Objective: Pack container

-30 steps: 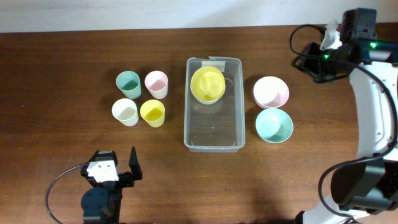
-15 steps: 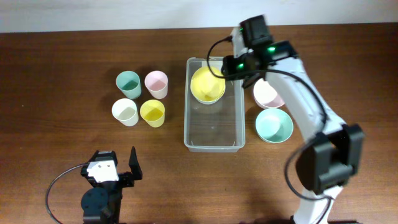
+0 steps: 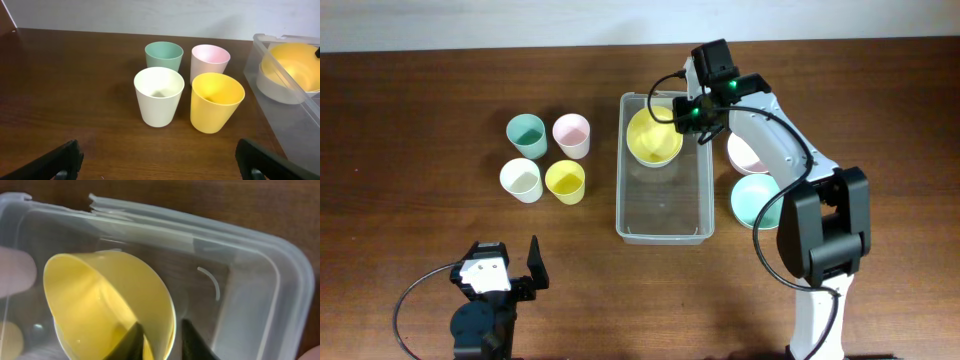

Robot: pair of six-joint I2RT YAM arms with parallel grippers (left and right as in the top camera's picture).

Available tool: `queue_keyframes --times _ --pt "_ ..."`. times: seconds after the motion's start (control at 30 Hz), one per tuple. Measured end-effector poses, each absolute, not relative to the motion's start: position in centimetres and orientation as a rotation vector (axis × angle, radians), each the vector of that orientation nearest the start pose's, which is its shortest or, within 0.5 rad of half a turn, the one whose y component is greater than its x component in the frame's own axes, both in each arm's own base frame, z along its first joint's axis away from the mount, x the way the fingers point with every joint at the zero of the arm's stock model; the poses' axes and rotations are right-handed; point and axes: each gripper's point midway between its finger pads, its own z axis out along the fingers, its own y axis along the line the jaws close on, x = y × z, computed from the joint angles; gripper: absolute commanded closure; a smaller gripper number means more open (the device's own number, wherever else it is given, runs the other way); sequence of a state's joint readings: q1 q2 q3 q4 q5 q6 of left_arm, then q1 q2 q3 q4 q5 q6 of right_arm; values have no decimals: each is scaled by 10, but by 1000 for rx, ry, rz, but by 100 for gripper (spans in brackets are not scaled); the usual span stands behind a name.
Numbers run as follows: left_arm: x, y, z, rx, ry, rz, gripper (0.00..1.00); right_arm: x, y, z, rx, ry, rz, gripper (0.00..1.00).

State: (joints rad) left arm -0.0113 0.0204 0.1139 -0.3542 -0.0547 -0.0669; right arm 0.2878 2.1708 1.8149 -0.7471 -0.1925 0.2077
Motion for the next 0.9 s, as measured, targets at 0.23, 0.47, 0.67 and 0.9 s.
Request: queue_keyframes --times 0.23,0.47,0.67,0.9 --pt "232 7 138 -89 1829 -5 0 492 186 75 -114 2746 454 96" --pt "232 7 138 -89 1829 -5 0 484 187 72 -105 2782 474 52" --pt "232 7 138 -89 1829 -5 0 477 183 89 -142 2777 475 49" --pt "232 7 138 -89 1829 -5 0 472 132 202 -40 2578 473 52"
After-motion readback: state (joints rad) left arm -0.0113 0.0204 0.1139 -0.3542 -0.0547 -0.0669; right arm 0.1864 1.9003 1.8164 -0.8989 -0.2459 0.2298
